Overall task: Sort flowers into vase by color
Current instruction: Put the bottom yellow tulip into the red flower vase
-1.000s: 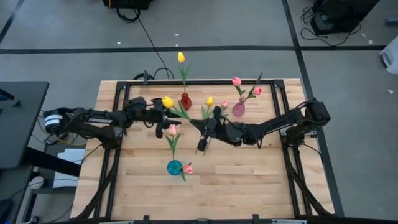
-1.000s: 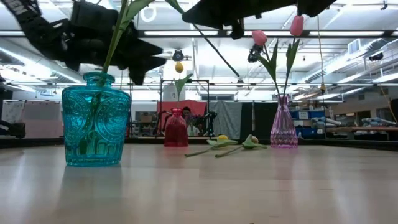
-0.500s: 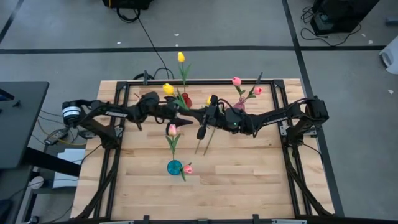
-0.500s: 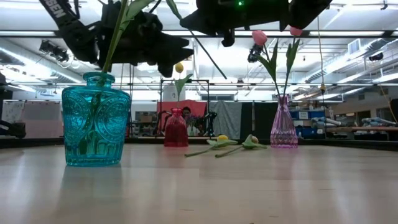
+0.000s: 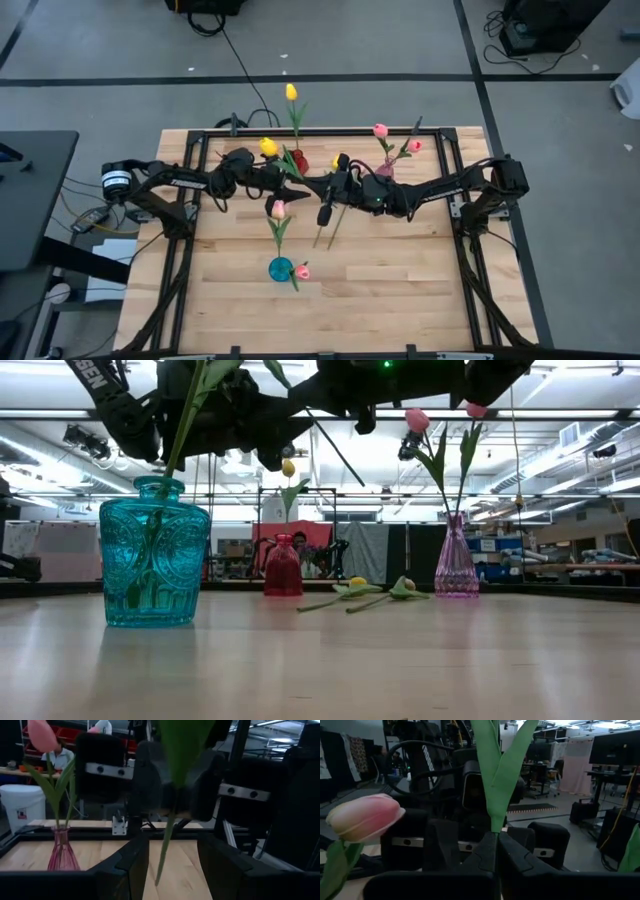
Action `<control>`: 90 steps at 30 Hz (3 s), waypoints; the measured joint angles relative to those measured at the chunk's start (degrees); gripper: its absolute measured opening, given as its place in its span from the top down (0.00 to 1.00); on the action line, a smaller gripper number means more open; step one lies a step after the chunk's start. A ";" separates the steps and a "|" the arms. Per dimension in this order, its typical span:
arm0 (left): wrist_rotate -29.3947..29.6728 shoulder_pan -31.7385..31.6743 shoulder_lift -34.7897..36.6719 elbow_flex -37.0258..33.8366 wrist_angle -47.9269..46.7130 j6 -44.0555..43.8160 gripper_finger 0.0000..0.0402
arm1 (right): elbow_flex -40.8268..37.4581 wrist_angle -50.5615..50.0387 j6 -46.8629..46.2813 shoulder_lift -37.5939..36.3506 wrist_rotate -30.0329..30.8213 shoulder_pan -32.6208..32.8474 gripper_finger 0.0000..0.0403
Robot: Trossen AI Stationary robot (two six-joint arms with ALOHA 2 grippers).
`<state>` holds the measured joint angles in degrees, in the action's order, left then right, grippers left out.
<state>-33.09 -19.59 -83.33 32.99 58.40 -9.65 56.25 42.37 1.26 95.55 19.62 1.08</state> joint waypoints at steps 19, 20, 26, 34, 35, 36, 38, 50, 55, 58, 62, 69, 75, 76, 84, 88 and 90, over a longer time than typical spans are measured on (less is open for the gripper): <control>3.86 0.26 0.00 -0.04 2.35 0.39 0.97 | 0.00 0.17 -0.64 -0.03 -1.53 -0.31 0.96; 3.81 0.26 0.00 -0.04 2.44 0.39 0.98 | 0.00 0.17 -1.02 -0.06 -1.78 -0.31 0.96; 2.41 0.09 0.00 -0.07 2.46 0.31 0.99 | 0.00 -0.05 -3.64 -0.29 -2.78 -0.11 0.88; 0.57 -1.84 0.04 -0.30 0.64 -1.00 1.00 | 0.00 -2.66 -4.76 -1.34 -2.37 0.14 0.73; 0.07 -2.20 0.04 -0.33 0.03 -1.03 1.00 | 0.00 -3.14 -4.77 -1.44 -1.61 0.32 0.72; -0.57 -2.59 0.04 -0.33 -0.46 -1.05 1.00 | 0.00 -3.69 -4.75 -1.70 -0.68 0.59 0.72; -1.47 -3.38 0.04 -0.33 -1.07 -1.07 1.00 | 0.00 -5.16 -4.68 -2.50 0.99 1.27 0.71; -4.21 -7.45 0.24 -0.35 -3.60 -3.04 1.00 | 0.00 -16.00 -4.11 -7.07 13.32 7.15 0.71; -7.25 -7.66 0.23 -0.35 -9.76 -2.61 0.99 | 0.00 -25.23 -7.84 -7.89 16.08 7.15 0.71; -8.58 -9.41 1.11 -0.35 -12.26 -2.52 0.99 | 0.01 -35.64 -15.67 -8.91 13.33 7.10 0.71; -9.76 -10.52 3.17 -0.37 -13.60 -0.92 0.99 | 0.02 -46.99 -24.73 -7.75 5.48 8.00 0.71; -8.86 -10.23 4.42 -0.35 -13.78 0.18 0.98 | 0.00 -48.46 -22.36 -0.60 0.84 12.64 0.71; -8.86 -10.30 4.42 -0.35 -14.91 0.02 0.98 | 0.02 -40.70 -17.98 3.30 -1.10 13.92 0.70; -8.88 -10.30 4.42 -0.35 -14.92 0.02 0.98 | 0.02 -39.18 -17.04 4.09 -1.52 14.15 0.68; -8.86 -10.30 4.42 -0.35 -15.32 -0.01 0.98 | 1.85 -33.73 -12.36 10.43 0.77 16.00 0.47; -8.86 -10.30 4.40 -0.35 -16.21 -0.02 0.98 | 7.46 -36.41 -6.35 13.49 3.13 17.10 0.42; -8.85 -10.30 4.39 -0.35 -17.04 -0.03 0.98 | 10.68 -40.83 -4.21 15.16 3.01 17.40 0.42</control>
<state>-41.94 -29.89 -78.94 32.64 41.36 -9.68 66.93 1.54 -2.96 110.71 22.63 18.48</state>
